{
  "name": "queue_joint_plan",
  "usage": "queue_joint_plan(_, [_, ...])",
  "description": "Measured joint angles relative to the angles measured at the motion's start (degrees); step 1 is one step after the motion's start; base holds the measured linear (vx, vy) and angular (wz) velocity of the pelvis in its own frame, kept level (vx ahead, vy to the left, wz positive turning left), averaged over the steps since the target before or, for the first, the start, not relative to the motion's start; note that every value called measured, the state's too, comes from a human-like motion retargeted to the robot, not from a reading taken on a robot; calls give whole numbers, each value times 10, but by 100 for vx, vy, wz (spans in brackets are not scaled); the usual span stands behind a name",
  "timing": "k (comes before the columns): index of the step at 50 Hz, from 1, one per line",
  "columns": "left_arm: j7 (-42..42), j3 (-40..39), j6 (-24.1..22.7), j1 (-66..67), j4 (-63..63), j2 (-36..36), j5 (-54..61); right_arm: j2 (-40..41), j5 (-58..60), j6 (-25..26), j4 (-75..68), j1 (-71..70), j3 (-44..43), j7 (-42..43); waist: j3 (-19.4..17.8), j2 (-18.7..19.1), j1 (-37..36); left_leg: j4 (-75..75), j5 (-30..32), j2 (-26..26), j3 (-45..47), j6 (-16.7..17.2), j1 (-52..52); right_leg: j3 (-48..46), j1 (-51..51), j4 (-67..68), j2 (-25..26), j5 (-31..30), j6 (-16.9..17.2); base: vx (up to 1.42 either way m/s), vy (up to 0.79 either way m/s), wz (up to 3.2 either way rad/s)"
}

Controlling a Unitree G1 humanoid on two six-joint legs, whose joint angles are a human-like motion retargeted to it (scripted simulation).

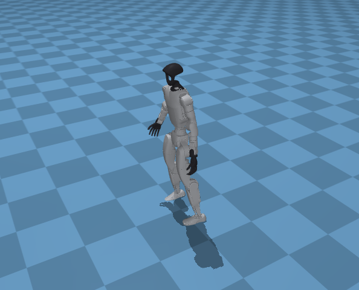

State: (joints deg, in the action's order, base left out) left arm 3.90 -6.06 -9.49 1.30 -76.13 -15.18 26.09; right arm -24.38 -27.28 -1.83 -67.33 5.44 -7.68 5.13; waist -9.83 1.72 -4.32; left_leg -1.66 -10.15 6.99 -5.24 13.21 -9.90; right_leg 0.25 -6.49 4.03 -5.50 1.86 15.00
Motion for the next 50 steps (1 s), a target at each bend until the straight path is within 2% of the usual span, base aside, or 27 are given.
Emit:
queue_joint_plan(3, [-56, 52, 11, 13, 54, -33, -206, -25, 160, 6, 47, 8, 58, -44, -5, 2, 4, -3, -1, 3, 0, 3, 0, -1, -1, 0, 3, -1, 0, 0, 0, 0])
queue_joint_plan(4, [-66, 84, 15, 25, 95, -56, -242, -41, 215, -1, 75, 14, 86, -42, -5, 1, 5, -3, -2, 1, -1, 0, 0, -2, -2, 0, 2, -1, 0, 0, 0, 0])
queue_joint_plan(7, [-77, 151, 10, 59, 243, -151, -324, -117, 369, -22, 194, 40, 148, -32, -4, 0, 6, -4, -3, 0, -3, -3, 0, -3, -3, 1, 0, -1, 0, 0, 0, 0])
queue_joint_plan(11, [-51, 126, -30, 99, 479, -311, -358, -261, 492, -49, 408, 73, 128, -8, -2, 4, 6, -4, -2, 7, -1, 4, 1, -2, -1, 0, 7, -5, 0, 0, 0, 0])
queue_joint_plan(15, [-26, 29, -67, 124, 678, -459, -294, -398, 492, -76, 590, 93, 23, -2, 4, 7, 5, -5, -1, 14, 1, 12, 4, -1, 2, -1, 15, -9, 0, 0, 0, 0])
queue_joint_plan(17, [-26, -19, -78, 125, 734, -521, -254, -457, 465, -82, 642, 91, -29, -13, 12, 10, 4, -5, -1, 17, 3, 15, 6, 0, 5, -2, 19, -12, 0, 0, 0, 0])
queue_joint_plan(21, [-41, -111, -84, 128, 798, -629, -184, -563, 399, -81, 702, 85, -125, -46, 22, 13, 5, -6, 1, 17, 6, 17, 11, 0, 11, -1, 21, -15, 0, 0, 0, 0])
queue_joint_plan(25, [-44, -192, -91, 159, 817, -706, -153, -640, 350, -80, 727, 98, -204, -59, 32, 15, 6, -6, 2, 16, 7, 17, 15, 0, 16, -1, 21, -18, 0, 0, 0, 0])
queue_joint_plan(30, [-43, -303, -104, 251, 831, -740, -136, -686, 325, -86, 749, 161, -307, -55, 44, 17, 8, -5, 5, 15, 6, 18, 20, -1, 21, -2, 21, -20, 0, 0, 0, 0])
queue_joint_plan(32, [-49, -424, -109, 360, 861, -722, -119, -678, 320, -88, 778, 253, -418, -55, 39, 15, 14, -4, 6, 14, 4, 18, 23, -3, 23, -2, 20, -20, 0, 0, 0, 0])
queue_joint_plan(37, [-64, -499, -112, 422, 892, -696, -88, -659, 328, -88, 808, 320, -507, -58, 41, 12, 17, -4, 6, 14, 3, 18, 25, -4, 23, -4, 20, -20, 0, 0, 0, 0])
queue_joint_plan(42, [-73, -520, -108, 425, 910, -680, -82, -636, 330, -86, 826, 360, -559, -68, 38, 10, 18, -4, 6, 13, 0, 18, 26, -7, 22, -4, 20, -19, 0, 0, 0, 0])
queue_joint_plan(50, [-61, -498, -104, 391, 904, -692, -133, -631, 322, -85, 818, 367, -560, -75, 40, 14, 16, -5, 4, 13, -3, 18, 25, -10, 19, -5, 19, -16, 0, 0, 0, 0])
